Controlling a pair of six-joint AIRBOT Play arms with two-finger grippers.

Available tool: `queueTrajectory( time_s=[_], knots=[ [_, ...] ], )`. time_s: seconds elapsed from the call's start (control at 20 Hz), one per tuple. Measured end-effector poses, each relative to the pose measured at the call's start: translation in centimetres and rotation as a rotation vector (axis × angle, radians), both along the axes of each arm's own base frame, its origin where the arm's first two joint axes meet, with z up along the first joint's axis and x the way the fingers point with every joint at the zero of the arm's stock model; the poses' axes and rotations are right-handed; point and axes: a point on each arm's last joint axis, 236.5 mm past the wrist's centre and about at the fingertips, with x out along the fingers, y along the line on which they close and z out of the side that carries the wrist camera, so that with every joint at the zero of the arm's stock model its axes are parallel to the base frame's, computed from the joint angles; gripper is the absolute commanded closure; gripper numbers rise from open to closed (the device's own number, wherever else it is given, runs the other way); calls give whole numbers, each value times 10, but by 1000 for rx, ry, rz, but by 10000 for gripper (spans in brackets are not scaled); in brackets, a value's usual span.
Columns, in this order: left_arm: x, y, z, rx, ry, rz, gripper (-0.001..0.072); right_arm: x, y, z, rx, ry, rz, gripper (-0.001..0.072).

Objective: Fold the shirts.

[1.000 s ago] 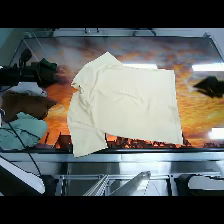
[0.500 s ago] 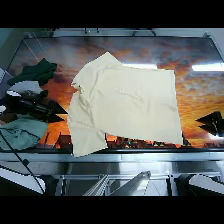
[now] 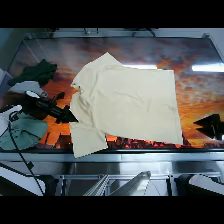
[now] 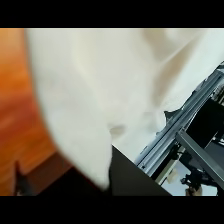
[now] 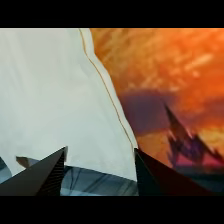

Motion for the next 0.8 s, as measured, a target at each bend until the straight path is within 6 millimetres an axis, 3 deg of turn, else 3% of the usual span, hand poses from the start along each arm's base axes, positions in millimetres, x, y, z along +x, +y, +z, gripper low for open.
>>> queueTrajectory(
  time_s=[0.25, 0.45, 0.6, 0.65, 0.75, 0.8],
  knots=[
    [-3, -10, -2, -12, -3, -28, 681, -35, 18, -40, -14, 130, 18, 181],
    [-4, -11, -3, -14, -6, -37, 681, -23, 39, -49, 0, 87, 39, 217],
    [-5, -12, -3, -16, -7, -41, 681, -14, 66, -56, 41, 81, 98, 218],
    [-5, -12, -3, -18, -7, -44, 681, -13, 77, -58, 58, 89, 125, 268],
    [-7, -12, -1, -24, -4, -48, 681, -16, 94, -64, 75, 109, 185, 468],
    [-8, -12, 0, -29, -3, -53, 681, -17, 99, -66, 75, 115, 206, 514]
  ],
)
